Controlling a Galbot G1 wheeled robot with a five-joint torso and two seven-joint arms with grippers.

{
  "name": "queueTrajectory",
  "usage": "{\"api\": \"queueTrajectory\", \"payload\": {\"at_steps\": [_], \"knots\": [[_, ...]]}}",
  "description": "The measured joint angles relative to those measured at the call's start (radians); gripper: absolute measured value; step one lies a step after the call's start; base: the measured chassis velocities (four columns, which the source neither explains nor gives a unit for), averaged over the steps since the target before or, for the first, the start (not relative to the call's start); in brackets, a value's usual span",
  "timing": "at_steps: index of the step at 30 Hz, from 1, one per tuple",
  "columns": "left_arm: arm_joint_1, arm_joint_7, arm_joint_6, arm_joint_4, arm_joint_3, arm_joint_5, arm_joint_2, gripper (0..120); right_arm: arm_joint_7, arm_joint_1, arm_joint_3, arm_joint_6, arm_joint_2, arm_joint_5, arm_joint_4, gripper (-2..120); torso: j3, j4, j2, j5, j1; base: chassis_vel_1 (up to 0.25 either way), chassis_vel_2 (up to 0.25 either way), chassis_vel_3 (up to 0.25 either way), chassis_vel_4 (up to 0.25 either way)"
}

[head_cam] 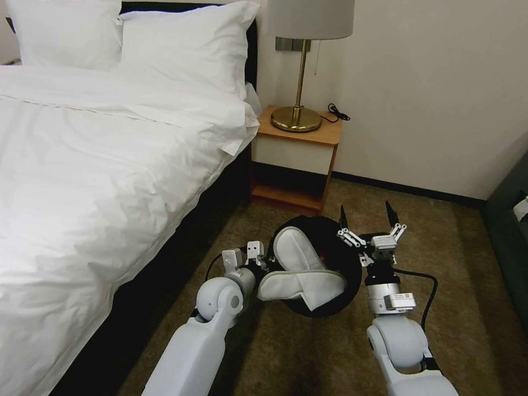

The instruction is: Pick up the trash bin, then pick up the garbage on the floor and place it into the trash bin.

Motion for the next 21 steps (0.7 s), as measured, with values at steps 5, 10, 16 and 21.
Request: {"api": "queueTrajectory", "payload": {"at_steps": [5, 10, 16, 21], "knots": [[0.000, 0.000, 0.000, 0.002, -0.003, 0.001, 0.000, 0, -0.001, 0.002, 0.031, 0.000, -0.003, 0.017, 0.007, 100, 0.000, 0.0000, 0.000, 0.0001, 0.000, 0.000, 0.000, 0.000, 0.000], [0.000, 0.000, -0.001, 0.004, -0.015, 0.001, 0.002, 0, -0.003, 0.001, 0.077, 0.003, -0.008, 0.036, 0.013, 100, 0.000, 0.0000, 0.000, 0.0002, 0.000, 0.000, 0.000, 0.000, 0.000], [0.001, 0.001, -0.003, -0.006, -0.028, 0.000, 0.008, 0, -0.004, -0.010, 0.124, 0.010, -0.012, 0.050, -0.005, 100, 0.000, -0.0001, 0.000, 0.0002, 0.000, 0.000, 0.000, 0.000, 0.000], [0.005, 0.002, -0.006, -0.023, -0.037, 0.000, 0.012, 0, 0.020, -0.010, 0.154, 0.007, 0.001, 0.070, -0.091, 100, 0.000, -0.0001, 0.000, 0.0002, 0.000, 0.000, 0.000, 0.000, 0.000]]}}
